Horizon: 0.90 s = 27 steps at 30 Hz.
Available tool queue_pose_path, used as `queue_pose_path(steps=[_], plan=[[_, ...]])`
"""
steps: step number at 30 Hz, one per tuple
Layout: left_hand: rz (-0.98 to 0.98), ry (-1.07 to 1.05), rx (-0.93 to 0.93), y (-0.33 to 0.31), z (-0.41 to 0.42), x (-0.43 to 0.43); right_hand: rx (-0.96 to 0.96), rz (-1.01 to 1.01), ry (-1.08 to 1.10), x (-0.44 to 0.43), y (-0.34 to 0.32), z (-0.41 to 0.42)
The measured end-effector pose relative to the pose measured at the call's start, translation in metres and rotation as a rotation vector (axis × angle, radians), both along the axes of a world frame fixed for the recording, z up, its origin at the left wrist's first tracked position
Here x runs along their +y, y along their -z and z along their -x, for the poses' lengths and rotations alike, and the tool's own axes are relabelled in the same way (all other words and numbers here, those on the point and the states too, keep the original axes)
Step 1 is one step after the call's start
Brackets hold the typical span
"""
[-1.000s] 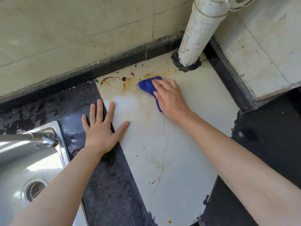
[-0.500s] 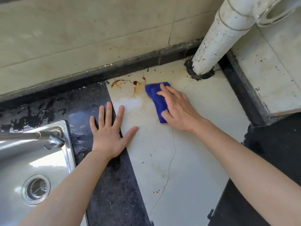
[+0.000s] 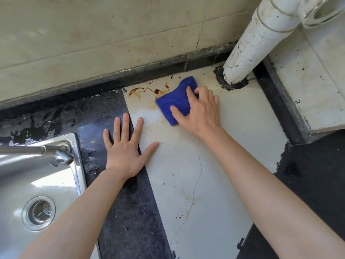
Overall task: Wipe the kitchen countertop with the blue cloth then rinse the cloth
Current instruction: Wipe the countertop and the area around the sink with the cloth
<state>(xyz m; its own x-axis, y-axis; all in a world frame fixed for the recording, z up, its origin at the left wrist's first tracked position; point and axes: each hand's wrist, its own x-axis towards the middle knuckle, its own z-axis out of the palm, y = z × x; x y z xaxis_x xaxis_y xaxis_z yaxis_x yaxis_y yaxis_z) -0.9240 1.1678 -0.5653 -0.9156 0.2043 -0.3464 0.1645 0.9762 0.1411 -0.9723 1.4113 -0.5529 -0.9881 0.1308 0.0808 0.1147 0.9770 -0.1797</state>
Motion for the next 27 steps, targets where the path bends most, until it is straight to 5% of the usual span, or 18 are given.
queue_pose_path(steps=[3,10,18,23,27], plan=[[-0.007,0.002,0.002,-0.001,-0.001,0.000,0.008,0.026,-0.065,0.024,0.003,-0.010],[-0.015,0.001,0.025,0.000,0.000,0.002,0.023,0.141,0.380,-0.025,0.004,0.054],[-0.022,-0.010,0.024,0.001,-0.003,0.000,0.123,0.194,-0.027,-0.029,0.009,0.008],[-0.005,0.010,0.009,0.001,0.000,-0.001,0.181,0.185,0.160,0.046,0.007,-0.010],[0.010,0.023,0.009,0.001,0.000,-0.001,0.154,0.150,0.290,0.021,0.015,0.034]])
